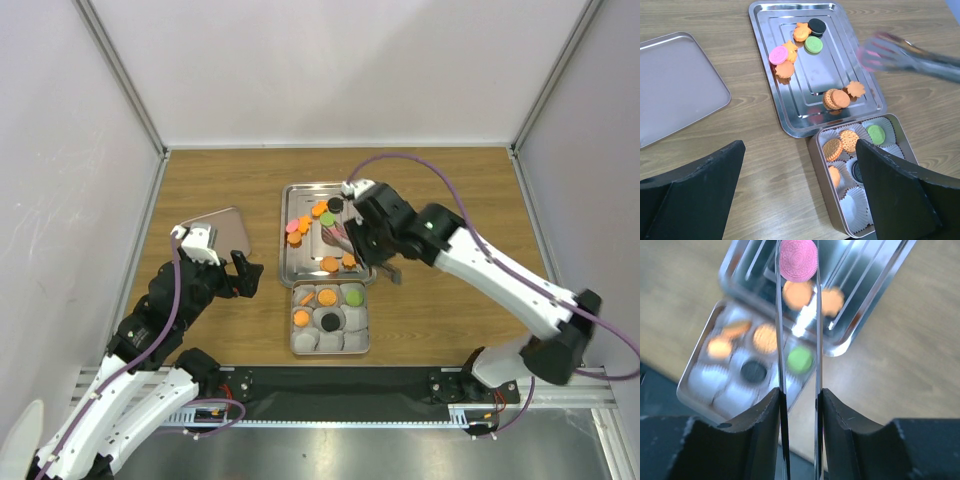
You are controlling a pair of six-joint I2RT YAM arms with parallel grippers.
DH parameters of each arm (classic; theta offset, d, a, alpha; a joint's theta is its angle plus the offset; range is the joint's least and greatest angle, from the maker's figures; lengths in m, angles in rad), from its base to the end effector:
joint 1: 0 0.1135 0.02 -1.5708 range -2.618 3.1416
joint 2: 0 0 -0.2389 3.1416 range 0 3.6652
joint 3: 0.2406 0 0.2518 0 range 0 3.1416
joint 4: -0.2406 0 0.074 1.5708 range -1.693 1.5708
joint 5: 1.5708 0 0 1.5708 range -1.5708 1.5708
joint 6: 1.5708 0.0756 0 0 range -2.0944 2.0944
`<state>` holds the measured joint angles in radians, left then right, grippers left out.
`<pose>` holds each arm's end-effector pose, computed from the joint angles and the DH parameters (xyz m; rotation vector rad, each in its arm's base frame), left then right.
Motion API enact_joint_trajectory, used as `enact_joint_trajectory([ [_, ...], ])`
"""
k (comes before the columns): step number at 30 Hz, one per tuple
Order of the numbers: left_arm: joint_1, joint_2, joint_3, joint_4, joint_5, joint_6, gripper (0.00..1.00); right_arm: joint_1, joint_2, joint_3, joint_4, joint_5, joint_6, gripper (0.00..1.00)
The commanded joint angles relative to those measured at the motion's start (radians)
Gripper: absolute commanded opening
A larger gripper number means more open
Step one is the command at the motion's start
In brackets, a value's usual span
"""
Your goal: Pack the cookies
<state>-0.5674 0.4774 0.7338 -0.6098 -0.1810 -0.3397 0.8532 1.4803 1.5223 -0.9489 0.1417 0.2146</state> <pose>0.1493 -0.0790 0.2920 0.0984 1.9399 -0.4339 0.2263 0.2431 0.3044 -0.7226 2.3795 0.2842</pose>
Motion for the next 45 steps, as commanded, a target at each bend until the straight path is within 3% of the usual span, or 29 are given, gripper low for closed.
enact_joint_trajectory([
  [1,-0.009,-0.014,0.001,0.019,-0.008,-0.007,1.0,0.044,-0.139,-0.065,-0.12,-0.03,0.054,0.36],
  [7,-0.009,-0.011,0.001,0.021,-0.003,-0.005,1.0,0.171,-0.317,-0.178,-0.225,-0.048,0.187,0.37],
  [15,-0.009,-0.008,-0.001,0.021,0.006,-0.004,1.0,0.335,-0.347,-0.263,-0.26,-0.001,0.301,0.37],
  [45,-0.015,-0.006,-0.001,0.022,0.005,-0.005,1.0,0.372,-0.307,-0.329,-0.22,0.05,0.321,0.47],
])
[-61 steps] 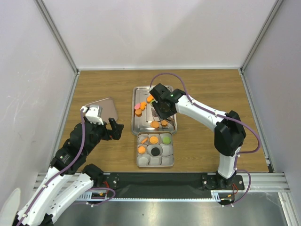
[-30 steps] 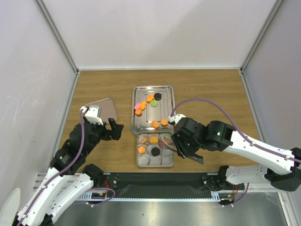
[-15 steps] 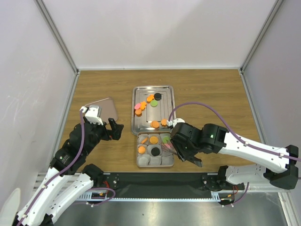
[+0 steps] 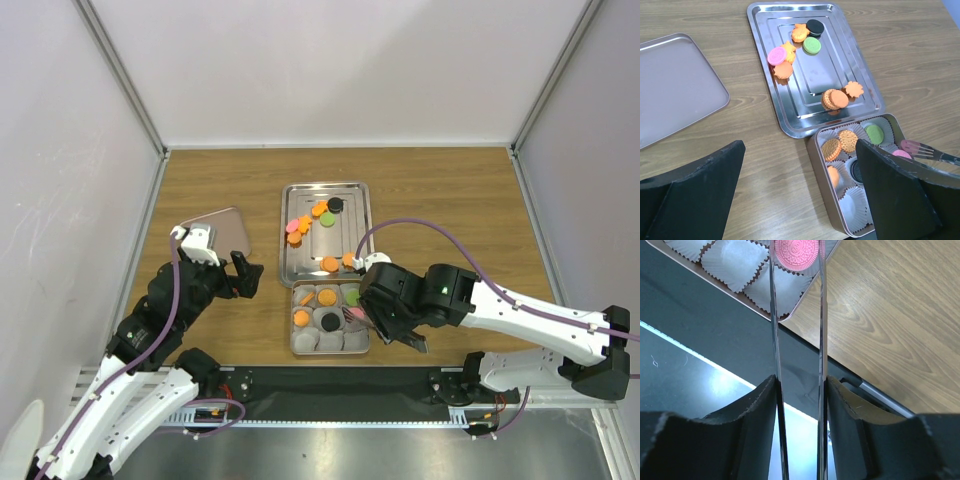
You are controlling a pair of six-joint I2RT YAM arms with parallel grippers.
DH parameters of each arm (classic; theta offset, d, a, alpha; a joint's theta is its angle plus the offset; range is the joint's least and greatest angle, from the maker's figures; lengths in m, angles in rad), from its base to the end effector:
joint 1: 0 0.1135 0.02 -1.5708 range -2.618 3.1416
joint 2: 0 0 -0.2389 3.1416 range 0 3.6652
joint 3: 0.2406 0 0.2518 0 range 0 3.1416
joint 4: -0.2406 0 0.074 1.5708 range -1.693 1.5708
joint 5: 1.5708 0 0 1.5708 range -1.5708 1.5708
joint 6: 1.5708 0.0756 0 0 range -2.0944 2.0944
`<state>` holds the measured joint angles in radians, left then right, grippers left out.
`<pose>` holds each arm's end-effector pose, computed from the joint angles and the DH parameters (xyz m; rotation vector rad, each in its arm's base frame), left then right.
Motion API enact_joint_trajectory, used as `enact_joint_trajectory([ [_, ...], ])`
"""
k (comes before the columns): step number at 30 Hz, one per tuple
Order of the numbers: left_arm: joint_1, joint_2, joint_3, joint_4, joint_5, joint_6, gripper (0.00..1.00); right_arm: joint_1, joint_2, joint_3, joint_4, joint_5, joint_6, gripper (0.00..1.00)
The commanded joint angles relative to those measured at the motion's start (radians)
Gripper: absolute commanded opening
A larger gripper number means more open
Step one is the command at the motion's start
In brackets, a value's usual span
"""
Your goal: Pack the cookies
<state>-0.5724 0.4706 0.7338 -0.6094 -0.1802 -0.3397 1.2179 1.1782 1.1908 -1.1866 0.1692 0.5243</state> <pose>0.1479 -0.0792 0.2930 0.1025 1.9333 -0.4409 0.0914 0.2112 0.2603 -0.8892 2.5981 0.2724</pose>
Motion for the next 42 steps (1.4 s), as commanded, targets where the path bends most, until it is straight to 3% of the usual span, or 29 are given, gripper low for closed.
enact_joint_trajectory([
  [1,-0.011,-0.001,-0.001,0.02,0.002,-0.005,1.0,0.009,-0.003,0.003,0.018,0.026,0.011,0.47],
  [18,-0.015,-0.001,0.001,0.019,-0.002,-0.005,1.0,0.019,-0.009,0.019,0.013,0.039,0.02,0.51],
  [26,-0.015,0.0,0.001,0.02,-0.004,-0.007,1.0,0.003,0.021,0.15,0.036,0.095,-0.039,0.46],
  [35,-0.017,0.007,0.001,0.016,-0.016,-0.009,1.0,-0.277,0.24,0.291,0.294,-0.049,-0.259,0.47],
  [42,-0.018,0.016,0.003,0.013,-0.024,-0.012,1.0,-0.291,0.54,0.486,0.346,-0.037,-0.326,0.51],
])
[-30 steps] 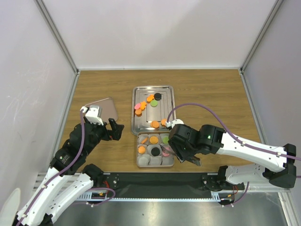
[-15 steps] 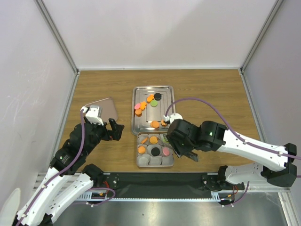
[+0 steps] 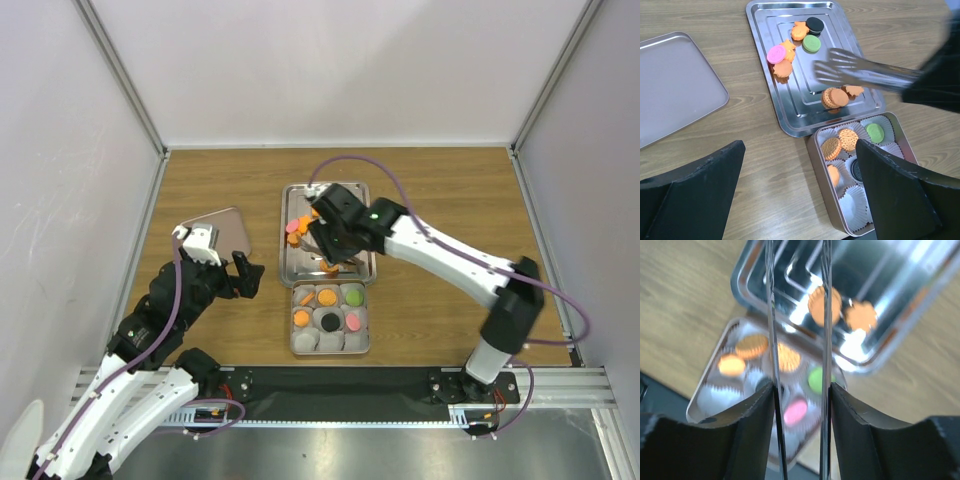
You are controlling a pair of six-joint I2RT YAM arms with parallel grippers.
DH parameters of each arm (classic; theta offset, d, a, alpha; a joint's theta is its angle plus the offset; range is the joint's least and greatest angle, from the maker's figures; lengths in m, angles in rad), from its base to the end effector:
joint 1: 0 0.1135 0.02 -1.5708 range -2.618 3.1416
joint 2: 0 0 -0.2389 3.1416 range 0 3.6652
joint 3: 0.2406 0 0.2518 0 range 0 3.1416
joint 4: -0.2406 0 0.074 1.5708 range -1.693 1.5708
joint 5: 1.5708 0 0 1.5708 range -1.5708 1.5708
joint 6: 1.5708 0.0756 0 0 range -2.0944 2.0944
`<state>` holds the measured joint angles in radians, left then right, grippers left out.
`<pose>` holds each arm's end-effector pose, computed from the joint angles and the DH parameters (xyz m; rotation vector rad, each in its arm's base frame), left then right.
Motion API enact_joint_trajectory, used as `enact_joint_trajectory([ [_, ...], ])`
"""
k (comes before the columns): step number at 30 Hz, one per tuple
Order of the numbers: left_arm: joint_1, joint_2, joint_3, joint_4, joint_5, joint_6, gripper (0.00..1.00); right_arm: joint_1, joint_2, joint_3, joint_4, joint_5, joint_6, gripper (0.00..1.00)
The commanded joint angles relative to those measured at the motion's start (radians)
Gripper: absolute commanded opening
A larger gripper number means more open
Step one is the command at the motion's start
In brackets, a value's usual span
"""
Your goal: Pack the cookies
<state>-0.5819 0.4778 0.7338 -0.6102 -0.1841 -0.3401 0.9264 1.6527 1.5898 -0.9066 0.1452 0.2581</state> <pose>0.1483 -0.0810 0.2919 0.1102 1.9407 -0.4405 0.2319 0.2905 0.2734 -0.7818 2.4273 0.2874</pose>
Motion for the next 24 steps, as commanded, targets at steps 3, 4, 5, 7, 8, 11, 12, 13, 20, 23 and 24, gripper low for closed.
enact_joint_trajectory([
  [3,-0.012,0.01,0.003,0.013,-0.021,-0.013,1.0,-0.001,0.165,0.156,0.06,0.01,-0.072,0.53],
  [4,-0.013,0.008,0.003,0.012,-0.023,-0.013,1.0,-0.001,0.191,0.171,0.057,0.013,-0.075,0.54],
  [5,-0.013,0.01,0.003,0.013,-0.023,-0.013,1.0,-0.001,0.226,0.188,0.055,0.01,-0.074,0.54],
  [7,-0.013,0.016,0.001,0.013,-0.023,-0.011,1.0,-0.004,0.258,0.22,0.057,0.005,-0.076,0.54],
  [8,-0.013,0.015,0.003,0.013,-0.025,-0.013,1.0,-0.004,0.283,0.24,0.052,0.013,-0.076,0.54],
  [11,-0.015,0.016,0.003,0.012,-0.023,-0.013,1.0,-0.003,0.306,0.256,0.051,0.025,-0.077,0.54],
  [12,-0.015,0.016,0.003,0.013,-0.023,-0.013,1.0,-0.003,0.315,0.259,0.052,0.033,-0.079,0.54],
  [13,-0.015,0.016,0.001,0.012,-0.025,-0.013,1.0,-0.004,0.323,0.265,0.052,0.034,-0.079,0.54],
  [20,-0.015,0.018,0.003,0.012,-0.025,-0.014,1.0,-0.005,0.364,0.289,0.041,0.062,-0.08,0.54],
  [23,-0.015,0.021,0.003,0.013,-0.025,-0.013,1.0,-0.008,0.375,0.297,0.044,0.067,-0.08,0.54],
  [24,-0.016,0.019,0.003,0.012,-0.025,-0.013,1.0,-0.008,0.381,0.299,0.043,0.064,-0.083,0.54],
])
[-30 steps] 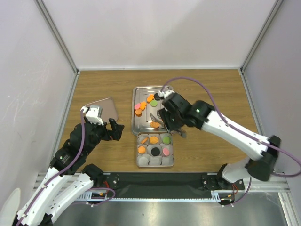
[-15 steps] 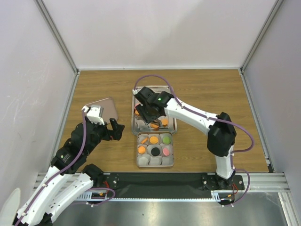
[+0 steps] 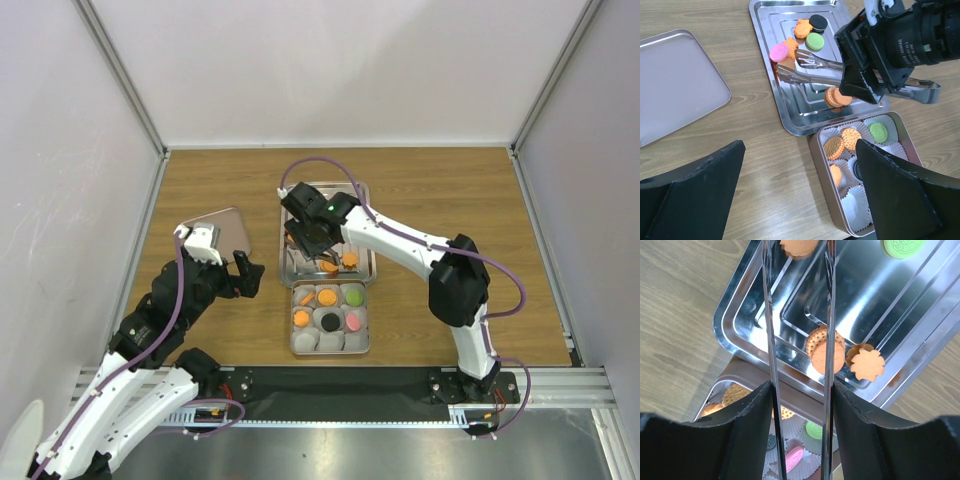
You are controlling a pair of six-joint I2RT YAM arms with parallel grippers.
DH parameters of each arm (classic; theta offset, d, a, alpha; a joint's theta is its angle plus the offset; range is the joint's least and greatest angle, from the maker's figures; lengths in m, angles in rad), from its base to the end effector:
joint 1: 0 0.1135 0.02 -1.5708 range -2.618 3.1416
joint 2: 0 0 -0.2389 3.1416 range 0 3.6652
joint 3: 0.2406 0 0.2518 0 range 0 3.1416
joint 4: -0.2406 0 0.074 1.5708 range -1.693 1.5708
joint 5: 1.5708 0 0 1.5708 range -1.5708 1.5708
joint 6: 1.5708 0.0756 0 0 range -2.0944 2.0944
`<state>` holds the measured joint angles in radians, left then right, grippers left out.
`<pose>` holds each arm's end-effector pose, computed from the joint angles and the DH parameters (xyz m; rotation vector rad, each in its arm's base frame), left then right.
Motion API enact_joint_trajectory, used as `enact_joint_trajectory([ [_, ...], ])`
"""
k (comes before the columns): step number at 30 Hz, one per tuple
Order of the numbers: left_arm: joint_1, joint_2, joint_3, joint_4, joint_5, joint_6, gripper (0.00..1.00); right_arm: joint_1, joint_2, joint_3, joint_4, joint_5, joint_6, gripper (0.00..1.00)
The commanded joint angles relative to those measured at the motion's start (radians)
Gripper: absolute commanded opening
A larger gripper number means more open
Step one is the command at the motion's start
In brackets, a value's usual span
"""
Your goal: Pack the cookies
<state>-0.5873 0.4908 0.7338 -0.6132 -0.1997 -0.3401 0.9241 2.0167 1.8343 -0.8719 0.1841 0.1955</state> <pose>0.1501 -0.0819 0.2896 0.1078 1.9537 -0.4228 0.2808 0.3489 0.2147 -0.8685 2.4559 0.1616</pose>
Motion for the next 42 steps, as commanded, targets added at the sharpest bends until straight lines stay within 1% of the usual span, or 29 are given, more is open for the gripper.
enact_joint_trajectory([
  [1,-0.009,0.008,0.003,0.015,-0.009,-0.014,1.0,-0.005,0.02,0.056,0.01,0.023,-0.021,0.54],
  [14,-0.011,0.003,0.003,0.013,-0.01,-0.014,1.0,-0.005,0.07,0.109,-0.001,0.031,-0.027,0.52],
  [19,-0.011,0.0,0.003,0.015,-0.01,-0.014,1.0,-0.005,0.073,0.109,0.001,0.031,-0.025,0.46],
  [26,-0.011,-0.003,0.003,0.015,-0.009,-0.013,1.0,-0.005,0.073,0.112,-0.013,0.035,-0.03,0.45],
  [30,-0.011,-0.006,0.003,0.016,-0.009,-0.013,1.0,-0.005,0.056,0.111,-0.021,0.041,-0.027,0.37],
  [32,-0.011,-0.006,0.003,0.015,-0.007,-0.013,1.0,-0.004,0.036,0.108,-0.025,0.041,-0.027,0.36],
  [38,-0.011,-0.006,0.003,0.018,-0.006,-0.013,1.0,-0.005,0.001,0.086,-0.032,0.04,-0.028,0.37],
  [42,-0.011,-0.008,0.003,0.017,-0.007,-0.013,1.0,-0.005,0.001,0.077,-0.026,0.035,-0.027,0.36],
])
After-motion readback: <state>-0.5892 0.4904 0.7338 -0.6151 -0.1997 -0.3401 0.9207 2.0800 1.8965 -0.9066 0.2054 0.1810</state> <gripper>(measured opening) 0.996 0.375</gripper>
